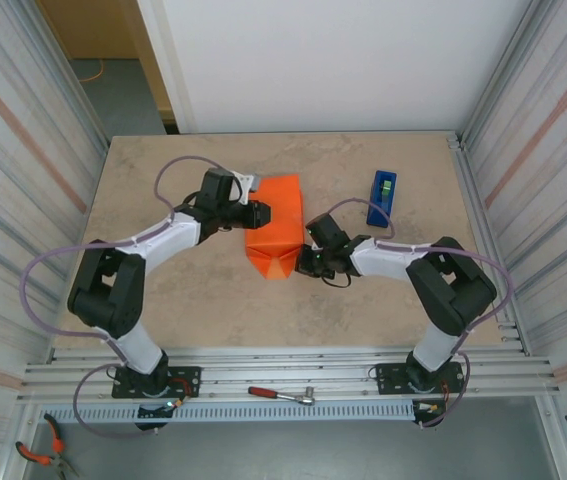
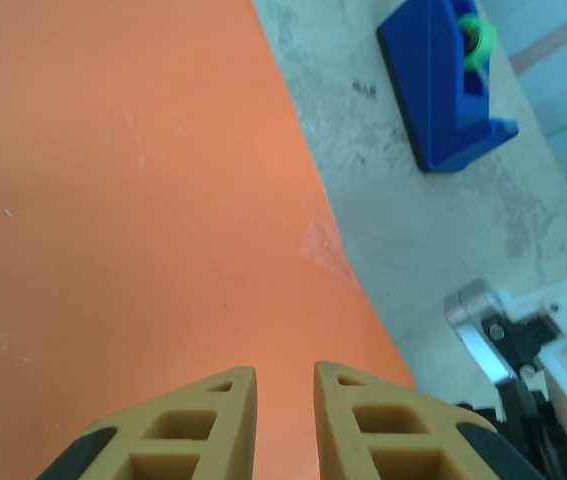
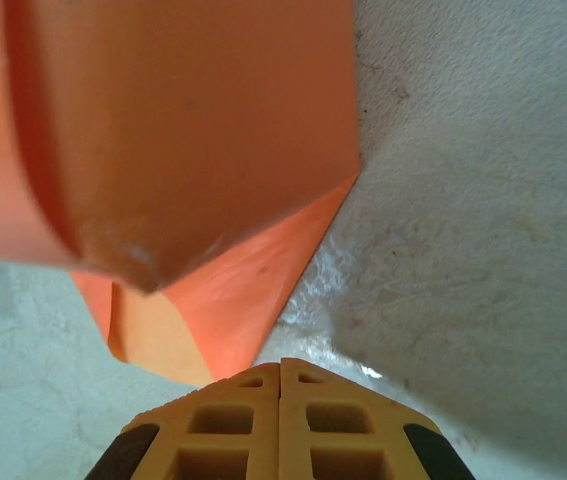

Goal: Wrap the gift box in paper
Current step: Fold the wrapping paper for the gift box.

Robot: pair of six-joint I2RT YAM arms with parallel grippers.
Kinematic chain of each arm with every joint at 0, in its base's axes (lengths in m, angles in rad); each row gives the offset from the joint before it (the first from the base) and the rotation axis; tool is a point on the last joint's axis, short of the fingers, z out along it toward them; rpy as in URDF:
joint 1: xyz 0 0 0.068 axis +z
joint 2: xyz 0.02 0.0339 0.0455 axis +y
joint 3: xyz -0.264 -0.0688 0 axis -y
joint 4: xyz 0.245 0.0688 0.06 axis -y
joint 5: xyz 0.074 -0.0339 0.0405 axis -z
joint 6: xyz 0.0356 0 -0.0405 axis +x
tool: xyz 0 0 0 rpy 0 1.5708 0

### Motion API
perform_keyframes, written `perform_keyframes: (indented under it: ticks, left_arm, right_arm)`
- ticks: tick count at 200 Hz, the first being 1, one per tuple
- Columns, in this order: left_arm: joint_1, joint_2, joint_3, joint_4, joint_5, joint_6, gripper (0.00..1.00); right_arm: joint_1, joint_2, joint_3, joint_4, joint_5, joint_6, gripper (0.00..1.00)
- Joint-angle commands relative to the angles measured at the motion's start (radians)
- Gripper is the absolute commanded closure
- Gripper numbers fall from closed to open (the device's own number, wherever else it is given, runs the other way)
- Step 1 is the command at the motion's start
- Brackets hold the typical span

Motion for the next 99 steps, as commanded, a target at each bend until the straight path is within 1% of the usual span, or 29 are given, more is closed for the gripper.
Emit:
perform_keyframes:
  ticks: [1,54,99]
  left_arm:
    - [-0.004,0.012,0.010,-0.054,0.046,0.059,0.77]
    - [-0.007,0.024,-0.037,-0.024,0.036,0.052,0.78]
    - [-0.016,0.023,-0.065,0.017,0.022,0.027,0.78]
  right_arm:
    - [0.009,0.042,0.053,0.044,-0.001,0.030,1.00]
    - [-0.003,0.089,0.139,0.023,-0.014,0.012,1.00]
    - [-0.044,0.102,0.142,0.043,-0.069,0.007,1.00]
